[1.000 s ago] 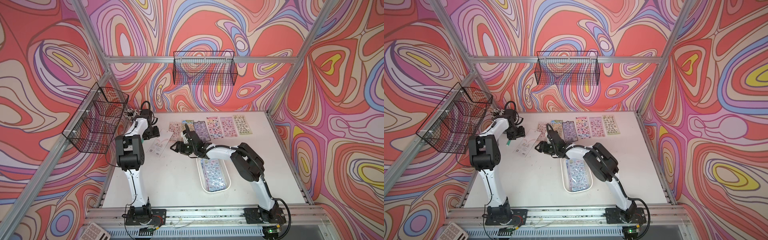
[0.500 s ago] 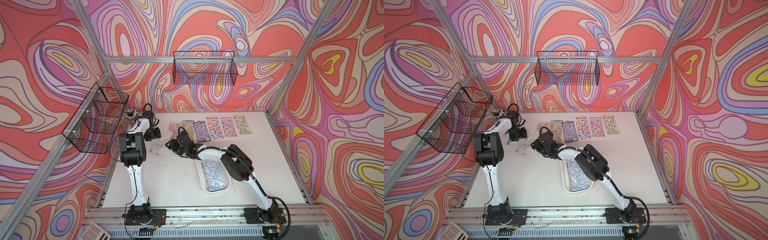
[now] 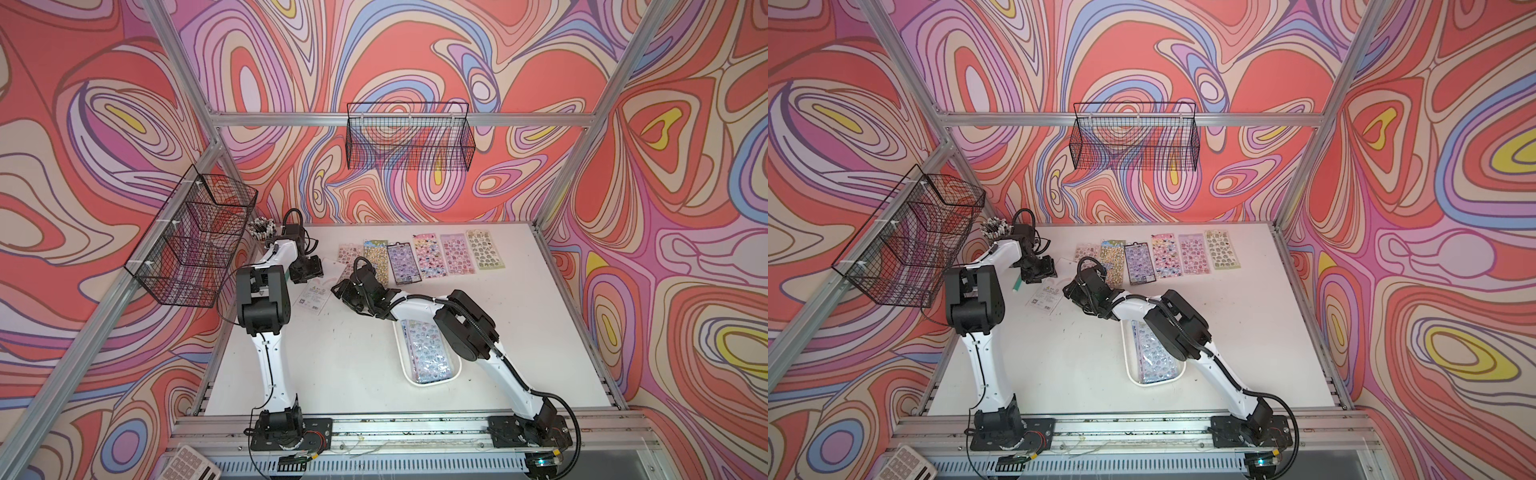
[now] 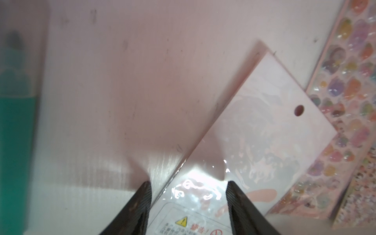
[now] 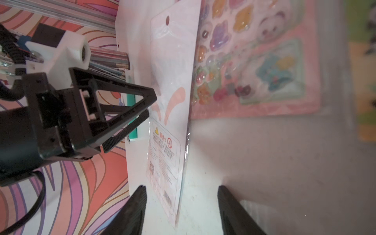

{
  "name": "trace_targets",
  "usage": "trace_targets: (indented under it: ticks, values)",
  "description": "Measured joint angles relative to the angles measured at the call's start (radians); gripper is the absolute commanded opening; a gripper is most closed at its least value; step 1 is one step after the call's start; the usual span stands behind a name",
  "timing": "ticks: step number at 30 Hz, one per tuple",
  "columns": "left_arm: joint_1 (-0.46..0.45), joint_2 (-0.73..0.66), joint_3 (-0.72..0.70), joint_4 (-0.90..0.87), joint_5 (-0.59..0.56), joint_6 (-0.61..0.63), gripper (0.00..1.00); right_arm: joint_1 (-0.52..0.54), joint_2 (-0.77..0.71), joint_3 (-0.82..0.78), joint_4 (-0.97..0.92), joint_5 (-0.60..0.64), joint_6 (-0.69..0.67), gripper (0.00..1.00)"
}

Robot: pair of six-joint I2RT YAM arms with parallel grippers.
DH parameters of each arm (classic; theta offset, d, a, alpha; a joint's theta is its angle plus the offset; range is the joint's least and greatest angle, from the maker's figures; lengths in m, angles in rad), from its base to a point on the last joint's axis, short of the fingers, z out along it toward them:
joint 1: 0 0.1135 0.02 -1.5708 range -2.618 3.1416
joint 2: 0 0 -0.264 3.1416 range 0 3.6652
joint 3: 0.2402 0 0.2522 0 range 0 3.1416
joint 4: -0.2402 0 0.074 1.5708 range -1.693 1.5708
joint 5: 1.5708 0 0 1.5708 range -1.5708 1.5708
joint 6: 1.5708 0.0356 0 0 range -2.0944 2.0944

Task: Take the stickers out of the storage box
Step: Adjust the sticker at the center of the board.

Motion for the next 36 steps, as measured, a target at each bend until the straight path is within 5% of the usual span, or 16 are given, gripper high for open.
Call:
trace_targets:
  ticks: [19,27,33,36]
  values:
    - [0.002,-0.136,-0.260,0.221,0.181,-0.026,0.59,0.000,0.058,0.100,-0.048,0.039,-0.019,0.48]
    - [0.001,-0.148,-0.286,0.238,0.224,-0.045,0.58,0.000,0.060,0.085,-0.042,0.039,-0.018,0.29]
    - [0.001,-0.153,-0.297,0.245,0.234,-0.051,0.57,0.000,0.060,0.053,-0.022,0.037,-0.026,0.01]
    - [0.000,-0.161,-0.304,0.244,0.233,-0.053,0.58,0.000,0.057,0.039,-0.003,0.035,-0.038,0.00]
